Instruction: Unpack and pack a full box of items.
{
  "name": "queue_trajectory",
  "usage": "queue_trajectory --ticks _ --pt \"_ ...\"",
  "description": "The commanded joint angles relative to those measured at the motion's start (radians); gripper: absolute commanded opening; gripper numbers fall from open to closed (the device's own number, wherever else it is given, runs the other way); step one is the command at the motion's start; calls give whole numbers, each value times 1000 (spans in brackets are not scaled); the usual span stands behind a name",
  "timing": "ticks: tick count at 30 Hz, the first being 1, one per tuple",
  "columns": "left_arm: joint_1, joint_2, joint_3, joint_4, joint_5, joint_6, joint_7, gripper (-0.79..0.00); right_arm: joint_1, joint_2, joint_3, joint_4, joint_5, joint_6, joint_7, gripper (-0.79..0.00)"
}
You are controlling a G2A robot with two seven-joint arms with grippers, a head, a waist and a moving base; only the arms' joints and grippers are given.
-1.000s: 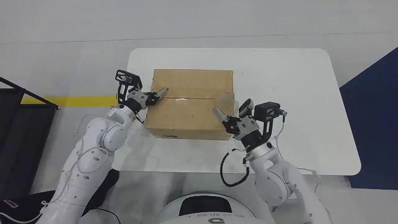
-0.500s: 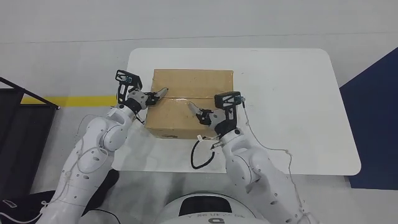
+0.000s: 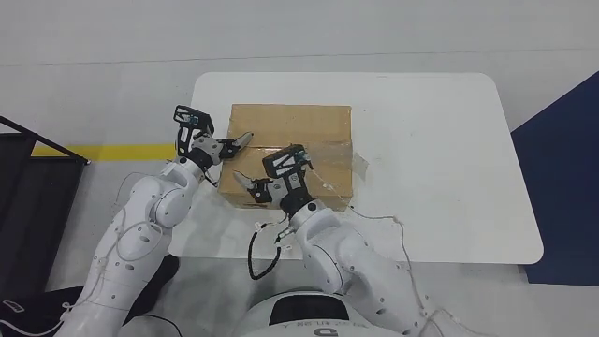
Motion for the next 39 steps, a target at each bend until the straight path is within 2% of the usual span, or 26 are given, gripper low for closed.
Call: queue_trajectory --ticks 1,4,7,9,11,14,19,24,32,39 --pt "0 0 0 0 0 0 0 0 -33 7 33 -36 16 -26 -42 0" --pt "0 0 0 0 0 0 0 0 -103 21 101 -95 30 -36 -131 0" --pt "0 0 0 0 0 0 0 0 -161 31 195 -108 15 41 -178 0" --pt "0 0 0 0 0 0 0 0 -172 33 220 -80 -46 123 -116 0" --pt "0 0 0 0 0 0 0 0 -159 35 213 -74 -91 107 -26 0" --pt "0 0 0 0 0 0 0 0 -155 34 213 -54 -99 98 26 0" --pt "0 0 0 0 0 0 0 0 -88 17 160 14 -175 165 106 0" --pt "0 0 0 0 0 0 0 0 -16 -6 93 70 -213 190 168 0" --pt "0 0 0 0 0 0 0 0 60 -42 7 121 -246 200 206 0" --pt "0 0 0 0 0 0 0 0 124 -79 -103 147 -298 161 256 0"
